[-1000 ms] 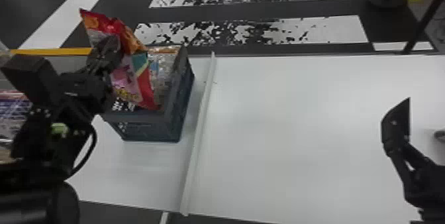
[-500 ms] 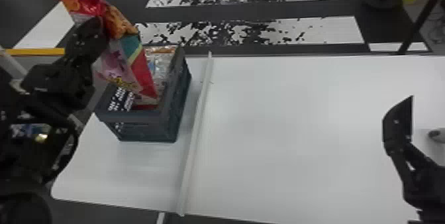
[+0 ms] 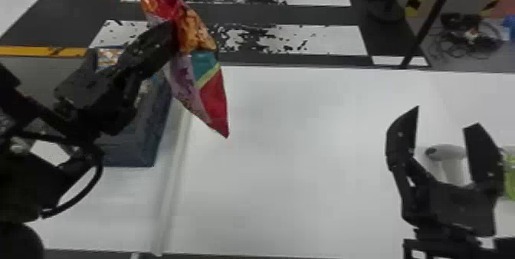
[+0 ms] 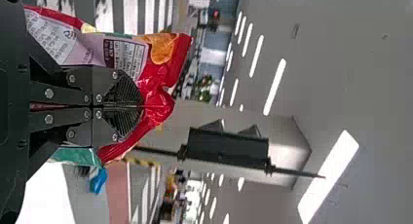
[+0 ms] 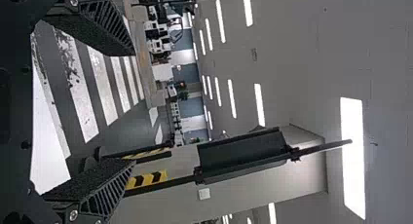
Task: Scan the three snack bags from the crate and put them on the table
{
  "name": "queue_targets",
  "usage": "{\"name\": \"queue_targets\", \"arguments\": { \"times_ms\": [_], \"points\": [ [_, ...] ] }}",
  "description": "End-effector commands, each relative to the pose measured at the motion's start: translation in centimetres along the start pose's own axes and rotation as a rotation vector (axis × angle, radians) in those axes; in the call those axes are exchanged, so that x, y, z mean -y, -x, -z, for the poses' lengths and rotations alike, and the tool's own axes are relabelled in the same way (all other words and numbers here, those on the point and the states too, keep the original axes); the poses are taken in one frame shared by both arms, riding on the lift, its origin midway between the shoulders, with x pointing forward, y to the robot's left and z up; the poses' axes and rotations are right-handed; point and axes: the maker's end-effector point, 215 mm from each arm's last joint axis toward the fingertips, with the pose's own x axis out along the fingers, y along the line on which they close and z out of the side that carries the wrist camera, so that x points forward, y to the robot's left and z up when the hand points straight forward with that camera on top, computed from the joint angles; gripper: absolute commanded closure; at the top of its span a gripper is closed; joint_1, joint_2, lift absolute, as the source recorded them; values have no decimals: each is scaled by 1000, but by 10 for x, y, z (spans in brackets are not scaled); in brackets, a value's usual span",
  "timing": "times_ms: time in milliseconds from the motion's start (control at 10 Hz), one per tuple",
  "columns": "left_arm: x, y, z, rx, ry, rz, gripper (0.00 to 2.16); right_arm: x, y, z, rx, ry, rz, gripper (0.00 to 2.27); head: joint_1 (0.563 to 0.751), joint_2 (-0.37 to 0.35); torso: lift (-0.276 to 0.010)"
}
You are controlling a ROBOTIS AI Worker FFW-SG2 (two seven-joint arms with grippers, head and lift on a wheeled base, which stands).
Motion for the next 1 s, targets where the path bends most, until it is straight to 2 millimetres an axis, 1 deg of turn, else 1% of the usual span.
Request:
{"name": "queue_targets", "arguments": {
  "times_ms": [0, 100, 200, 300, 400, 500, 600, 700, 800, 900],
  "points": [
    [36, -38, 48, -100, 17, 63, 2135, 8, -2, -8, 27, 0, 18, 110, 695, -69, -94],
    [60, -58, 88, -175, 16, 111, 2135, 12, -5, -15, 51, -5, 29, 110, 695, -140, -94],
    [78, -73, 129, -253, 13, 137, 2135, 14, -6, -23, 76, -15, 38, 110, 695, -174, -94],
    [96, -87, 163, -311, 20, 165, 2135, 14, -9, -26, 85, -16, 39, 110, 695, -228, -94],
    [111, -101, 192, -363, 11, 186, 2135, 14, -11, -30, 96, -19, 40, 107, 695, -279, -94],
    [128, -114, 211, -392, 10, 221, 2135, 13, -12, -31, 98, -21, 39, 110, 695, -318, -94],
    [147, -124, 225, -413, 16, 265, 2135, 14, -13, -31, 99, -21, 40, 110, 695, -350, -94],
    [161, -127, 244, -446, 30, 298, 2135, 13, -14, -34, 106, -28, 42, 110, 695, -350, -94],
    [173, -127, 258, -462, 29, 325, 2135, 13, -15, -36, 109, -29, 42, 110, 695, -350, -94],
    [193, -123, 276, -491, 46, 366, 2135, 12, -16, -37, 113, -29, 40, 110, 695, -350, -94]
  ]
}}
